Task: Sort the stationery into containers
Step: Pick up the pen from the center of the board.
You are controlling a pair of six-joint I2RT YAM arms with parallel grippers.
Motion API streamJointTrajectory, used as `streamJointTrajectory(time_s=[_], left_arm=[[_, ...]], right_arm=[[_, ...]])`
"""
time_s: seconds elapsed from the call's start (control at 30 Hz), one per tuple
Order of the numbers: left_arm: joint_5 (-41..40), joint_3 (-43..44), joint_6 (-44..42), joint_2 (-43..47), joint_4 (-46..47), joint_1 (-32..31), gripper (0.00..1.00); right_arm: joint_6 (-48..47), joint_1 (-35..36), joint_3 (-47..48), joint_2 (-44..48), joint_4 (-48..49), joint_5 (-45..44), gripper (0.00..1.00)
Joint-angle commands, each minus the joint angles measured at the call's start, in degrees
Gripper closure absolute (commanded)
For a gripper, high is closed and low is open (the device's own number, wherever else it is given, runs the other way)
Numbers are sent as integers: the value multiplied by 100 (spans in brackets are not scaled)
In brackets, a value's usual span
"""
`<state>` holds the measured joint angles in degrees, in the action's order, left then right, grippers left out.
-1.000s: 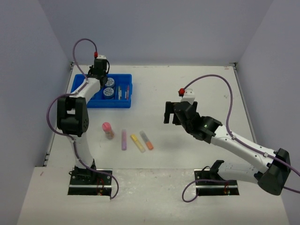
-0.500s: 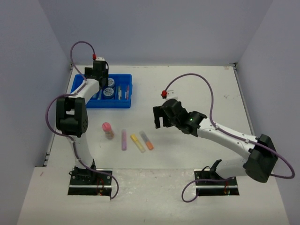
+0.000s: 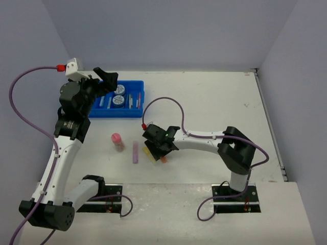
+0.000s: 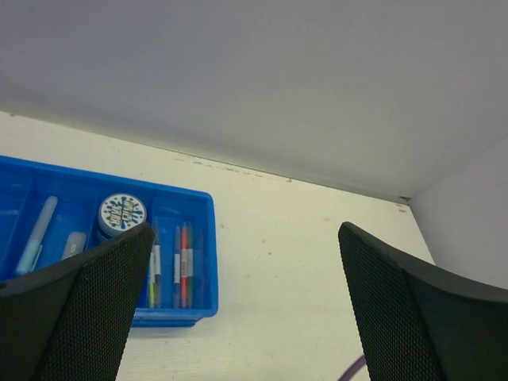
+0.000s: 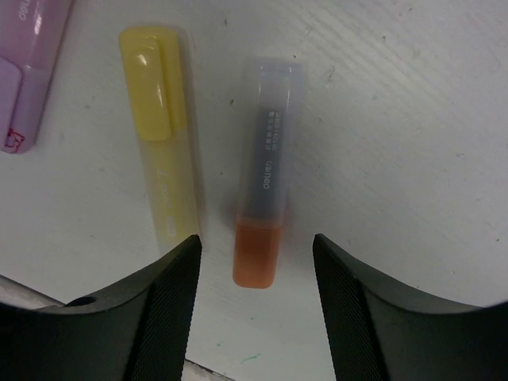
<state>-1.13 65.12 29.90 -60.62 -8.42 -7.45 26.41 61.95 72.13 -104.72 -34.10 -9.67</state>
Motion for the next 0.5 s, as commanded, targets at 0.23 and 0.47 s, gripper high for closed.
streamJointTrajectory(time_s=[0.23, 0.47], left_arm=[[1118, -1284, 42, 1120, 156, -64, 0], [1969, -1970, 602, 1059, 937, -237, 0]], right_arm=[[53, 28, 145, -632, -216, 238, 70], [8, -98, 101, -97, -211, -297, 100]])
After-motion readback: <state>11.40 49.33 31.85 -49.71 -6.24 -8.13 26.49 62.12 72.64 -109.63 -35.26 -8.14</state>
